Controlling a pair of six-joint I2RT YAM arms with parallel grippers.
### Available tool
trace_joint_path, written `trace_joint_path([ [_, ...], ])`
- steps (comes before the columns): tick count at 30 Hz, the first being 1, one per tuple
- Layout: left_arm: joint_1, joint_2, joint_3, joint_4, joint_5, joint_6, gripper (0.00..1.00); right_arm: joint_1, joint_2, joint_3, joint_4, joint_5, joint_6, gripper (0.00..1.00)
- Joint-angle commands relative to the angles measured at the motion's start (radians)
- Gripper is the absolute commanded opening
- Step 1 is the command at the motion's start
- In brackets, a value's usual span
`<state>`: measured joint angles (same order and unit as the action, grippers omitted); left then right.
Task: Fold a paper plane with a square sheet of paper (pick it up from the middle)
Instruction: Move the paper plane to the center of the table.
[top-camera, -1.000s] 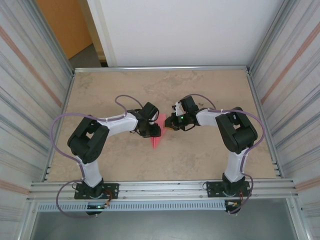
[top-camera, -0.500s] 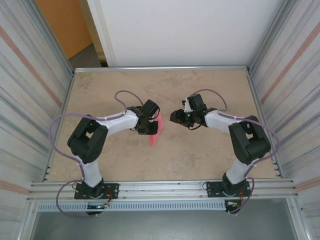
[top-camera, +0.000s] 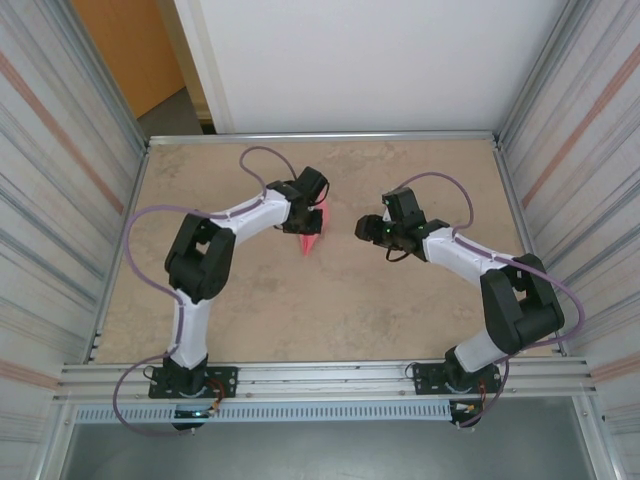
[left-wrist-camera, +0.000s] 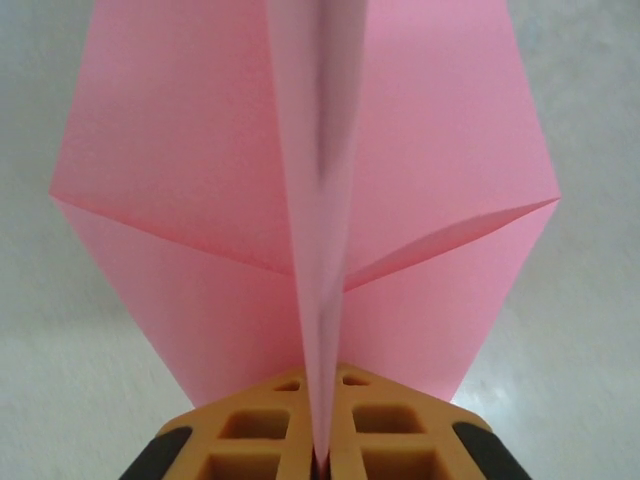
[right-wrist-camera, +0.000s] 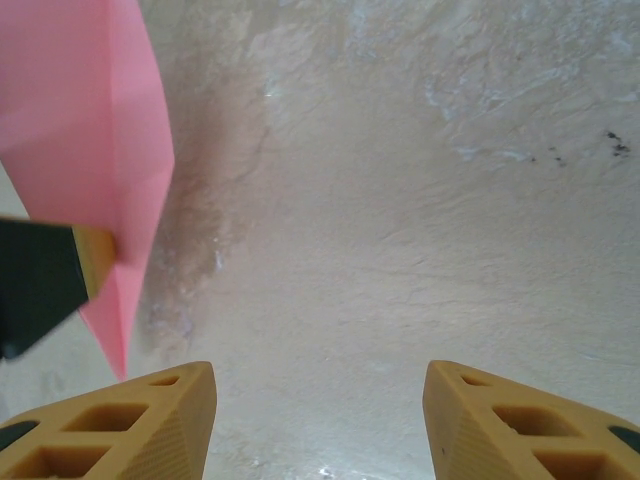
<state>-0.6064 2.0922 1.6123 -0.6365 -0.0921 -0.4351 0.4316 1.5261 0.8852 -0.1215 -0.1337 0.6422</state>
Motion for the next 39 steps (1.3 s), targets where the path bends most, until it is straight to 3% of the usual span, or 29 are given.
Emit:
trace_joint_path([
  [1, 0.017, 0.063, 0.082, -0.068, -0.065, 0.028, 0.1, -0.02, -0.012, -0.006, -0.024, 0.02, -0.035, 0.56],
  [10, 0.036, 0.172, 0.187, -0.113, -0.055, 0.029, 0.15, -0.063, 0.008, -0.01, -0.004, -0.051, -0.048, 0.56],
  [24, 0.039, 0.237, 0.205, -0.142, -0.082, 0.0, 0.28, -0.067, 0.025, -0.006, 0.005, -0.077, -0.047, 0.57],
  [31, 0.042, 0.245, 0.197, -0.164, -0.09, -0.077, 0.36, -0.067, 0.029, -0.001, 0.005, -0.081, -0.047, 0.57],
  [39, 0.042, 0.234, 0.205, -0.15, -0.065, -0.121, 0.36, -0.069, 0.043, 0.008, -0.008, -0.076, -0.05, 0.58],
])
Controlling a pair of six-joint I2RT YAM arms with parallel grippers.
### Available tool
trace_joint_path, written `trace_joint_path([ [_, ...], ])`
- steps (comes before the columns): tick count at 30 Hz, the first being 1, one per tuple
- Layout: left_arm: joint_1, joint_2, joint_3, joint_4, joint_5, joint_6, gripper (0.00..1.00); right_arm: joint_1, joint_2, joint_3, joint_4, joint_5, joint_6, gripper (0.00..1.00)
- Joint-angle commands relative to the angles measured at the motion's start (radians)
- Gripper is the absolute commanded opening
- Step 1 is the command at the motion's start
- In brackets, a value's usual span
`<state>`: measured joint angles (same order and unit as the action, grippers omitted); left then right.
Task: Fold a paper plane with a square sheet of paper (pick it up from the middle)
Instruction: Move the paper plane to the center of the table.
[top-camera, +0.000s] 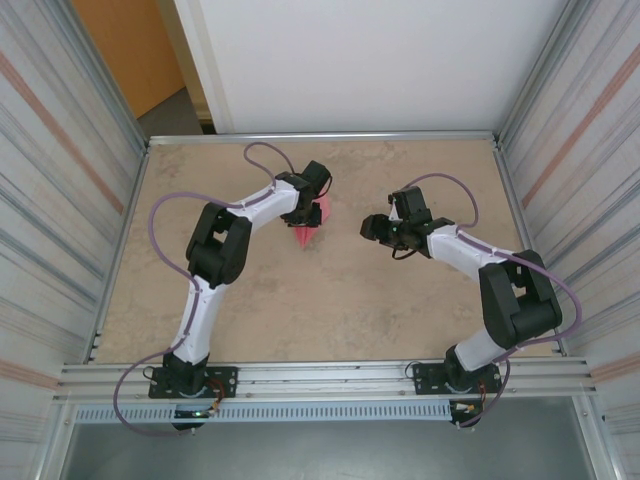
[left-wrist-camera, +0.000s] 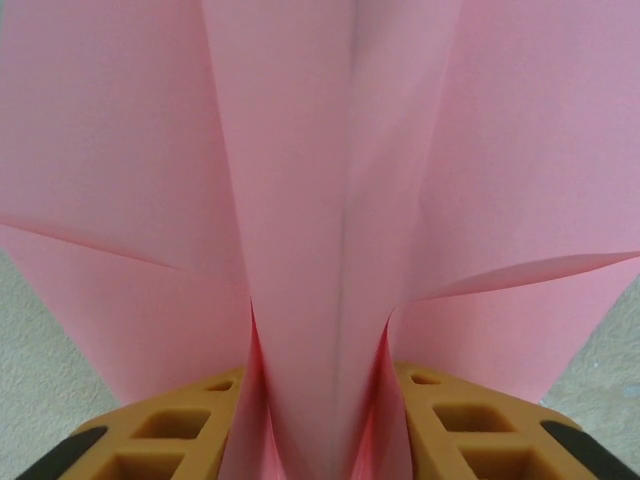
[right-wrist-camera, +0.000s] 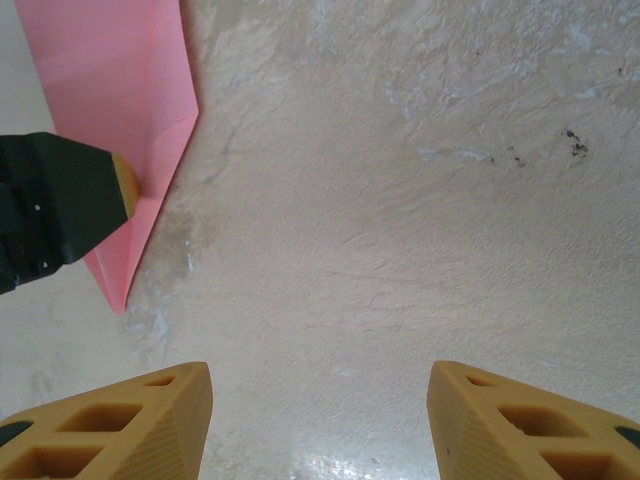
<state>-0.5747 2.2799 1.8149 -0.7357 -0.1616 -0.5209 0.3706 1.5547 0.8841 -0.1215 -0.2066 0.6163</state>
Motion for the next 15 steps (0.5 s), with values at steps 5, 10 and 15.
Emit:
trace_joint_path([
  [5, 0.012, -0.027, 0.019, -0.044, 0.021, -0.027, 0.42, -0.023, -0.003, 0.022, -0.023, 0.012, -0.031, 0.59],
  [10, 0.012, -0.146, -0.003, -0.028, 0.012, -0.028, 0.51, -0.056, -0.08, 0.053, -0.079, 0.071, -0.065, 0.62],
  [15, 0.014, -0.311, -0.094, 0.017, -0.007, -0.03, 0.59, -0.091, -0.192, 0.09, -0.168, 0.198, -0.131, 0.7],
])
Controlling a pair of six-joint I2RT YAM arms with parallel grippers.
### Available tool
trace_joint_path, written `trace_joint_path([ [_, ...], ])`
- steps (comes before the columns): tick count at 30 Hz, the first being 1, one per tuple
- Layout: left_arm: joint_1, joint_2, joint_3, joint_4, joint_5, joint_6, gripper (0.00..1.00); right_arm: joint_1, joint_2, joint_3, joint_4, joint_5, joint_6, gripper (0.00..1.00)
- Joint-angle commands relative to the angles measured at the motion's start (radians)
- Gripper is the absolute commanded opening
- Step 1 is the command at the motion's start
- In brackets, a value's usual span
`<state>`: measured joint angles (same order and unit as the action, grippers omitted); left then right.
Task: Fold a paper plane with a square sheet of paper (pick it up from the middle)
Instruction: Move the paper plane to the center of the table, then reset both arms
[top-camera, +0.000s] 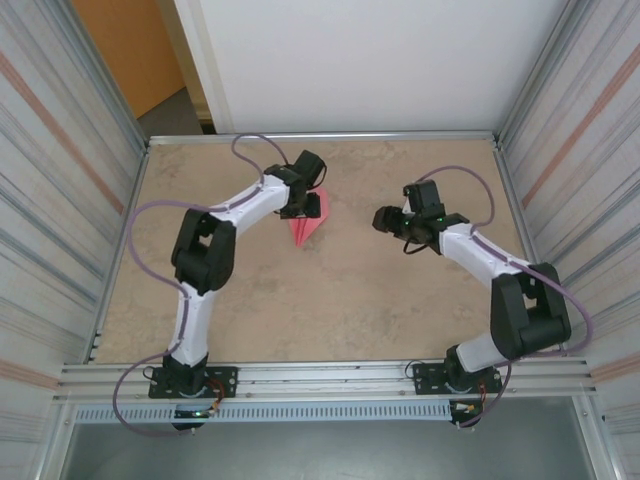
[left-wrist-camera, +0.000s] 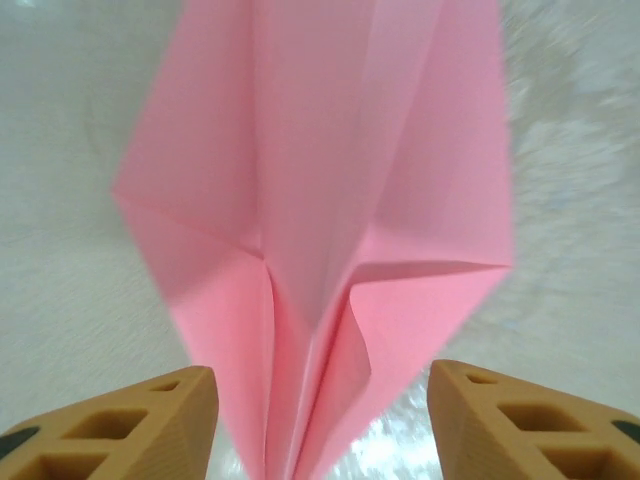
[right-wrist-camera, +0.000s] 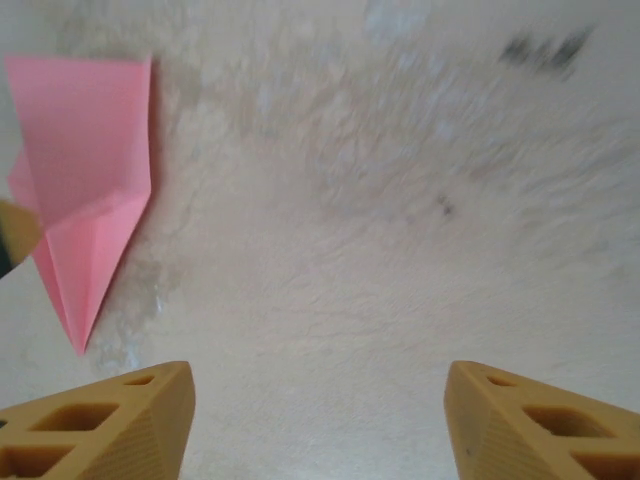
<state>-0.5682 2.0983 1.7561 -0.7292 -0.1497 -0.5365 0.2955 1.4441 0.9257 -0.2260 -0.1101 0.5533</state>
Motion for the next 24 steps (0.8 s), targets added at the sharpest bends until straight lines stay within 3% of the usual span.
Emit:
trace_joint_path([
  [1, 0.011, -0.168, -0.063, 0.024, -0.023, -0.014, 0.61, -0.021, -0.11, 0.051, -0.076, 0.132, -0.086, 0.72],
  [5, 0.049, -0.326, -0.219, 0.109, -0.045, -0.003, 0.7, -0.04, -0.21, 0.044, -0.106, 0.292, -0.146, 0.87],
  [8, 0.082, -0.452, -0.368, 0.182, -0.112, 0.035, 0.82, -0.057, -0.284, 0.0, -0.087, 0.421, -0.19, 1.0],
  [12, 0.139, -0.594, -0.565, 0.275, -0.172, 0.103, 0.98, -0.123, -0.349, -0.102, -0.006, 0.556, -0.213, 0.99],
  [16, 0.232, -0.72, -0.759, 0.378, -0.191, 0.126, 0.99, -0.178, -0.373, -0.218, 0.129, 0.646, -0.234, 0.99],
  [21, 0.347, -0.863, -0.979, 0.546, -0.228, 0.184, 0.99, -0.288, -0.349, -0.311, 0.251, 0.558, -0.232, 0.99],
  [24, 0.442, -0.914, -1.073, 0.65, -0.164, 0.222, 0.99, -0.305, -0.309, -0.402, 0.438, 0.555, -0.301, 0.99],
])
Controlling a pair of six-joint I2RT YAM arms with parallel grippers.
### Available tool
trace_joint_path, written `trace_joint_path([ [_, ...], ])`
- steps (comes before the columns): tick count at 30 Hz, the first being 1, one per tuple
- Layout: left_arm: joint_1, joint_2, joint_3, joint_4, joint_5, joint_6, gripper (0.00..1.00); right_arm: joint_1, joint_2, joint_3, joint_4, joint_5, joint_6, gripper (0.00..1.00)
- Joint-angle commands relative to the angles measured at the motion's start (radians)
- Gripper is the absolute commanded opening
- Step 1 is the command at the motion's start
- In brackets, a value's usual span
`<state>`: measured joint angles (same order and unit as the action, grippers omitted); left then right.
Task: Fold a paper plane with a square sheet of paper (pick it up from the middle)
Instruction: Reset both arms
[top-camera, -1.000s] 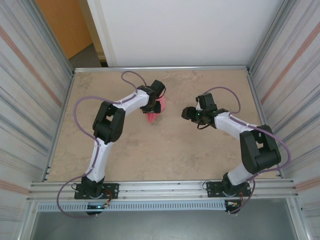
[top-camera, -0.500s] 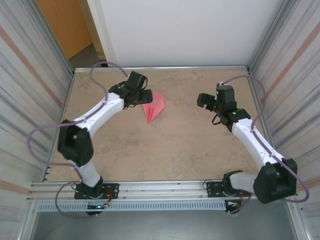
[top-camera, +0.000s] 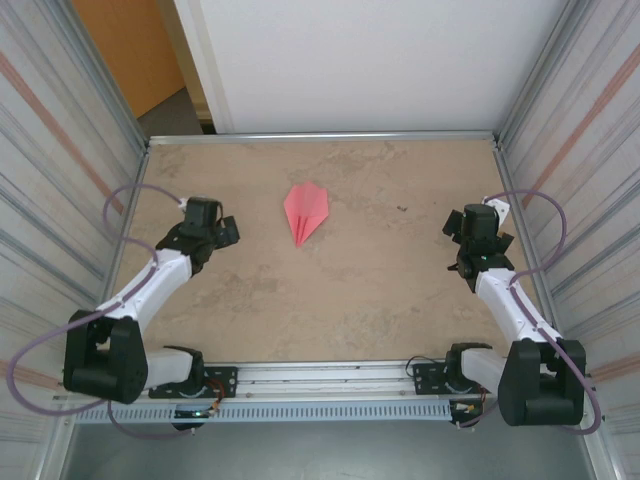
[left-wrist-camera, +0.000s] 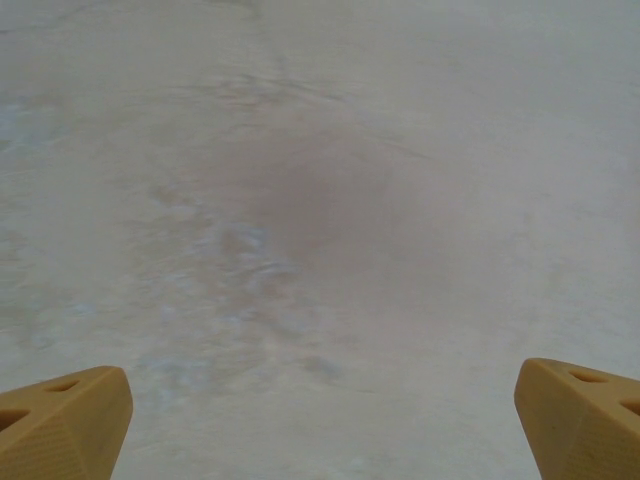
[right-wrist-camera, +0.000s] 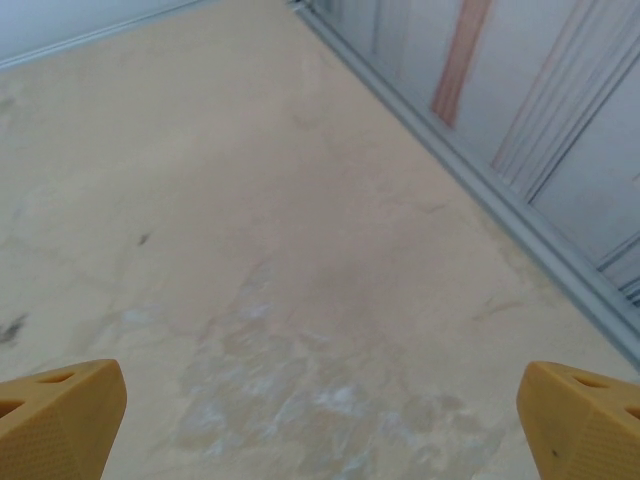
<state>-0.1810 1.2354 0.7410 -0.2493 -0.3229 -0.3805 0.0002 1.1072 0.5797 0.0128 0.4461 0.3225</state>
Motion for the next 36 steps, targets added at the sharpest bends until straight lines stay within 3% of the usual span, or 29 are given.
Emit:
trace_joint_path([
  [1, 0.067, -0.064, -0.087, 0.217, 0.013, 0.093, 0.99, -0.012, 0.043, -0.082, 0.251, -0.002, -0.086, 0.99],
  [5, 0.073, -0.09, -0.212, 0.439, -0.034, 0.21, 0.99, -0.016, 0.112, -0.116, 0.367, -0.068, -0.111, 0.99],
  [10, 0.086, -0.018, -0.257, 0.593, 0.021, 0.334, 0.99, -0.027, 0.213, -0.138, 0.529, -0.185, -0.167, 0.99],
  [17, 0.149, 0.077, -0.348, 0.868, 0.238, 0.384, 0.99, -0.041, 0.343, -0.171, 0.711, -0.366, -0.206, 0.99],
  [23, 0.232, 0.148, -0.382, 1.032, 0.419, 0.387, 0.97, -0.042, 0.434, -0.195, 0.834, -0.408, -0.22, 0.99],
  [31, 0.234, 0.216, -0.312, 0.96, 0.474, 0.409, 0.99, -0.04, 0.433, -0.178, 0.796, -0.402, -0.218, 0.99],
  [36, 0.185, 0.284, -0.328, 1.053, 0.425, 0.447, 0.99, -0.04, 0.434, -0.176, 0.793, -0.4, -0.221, 0.99],
])
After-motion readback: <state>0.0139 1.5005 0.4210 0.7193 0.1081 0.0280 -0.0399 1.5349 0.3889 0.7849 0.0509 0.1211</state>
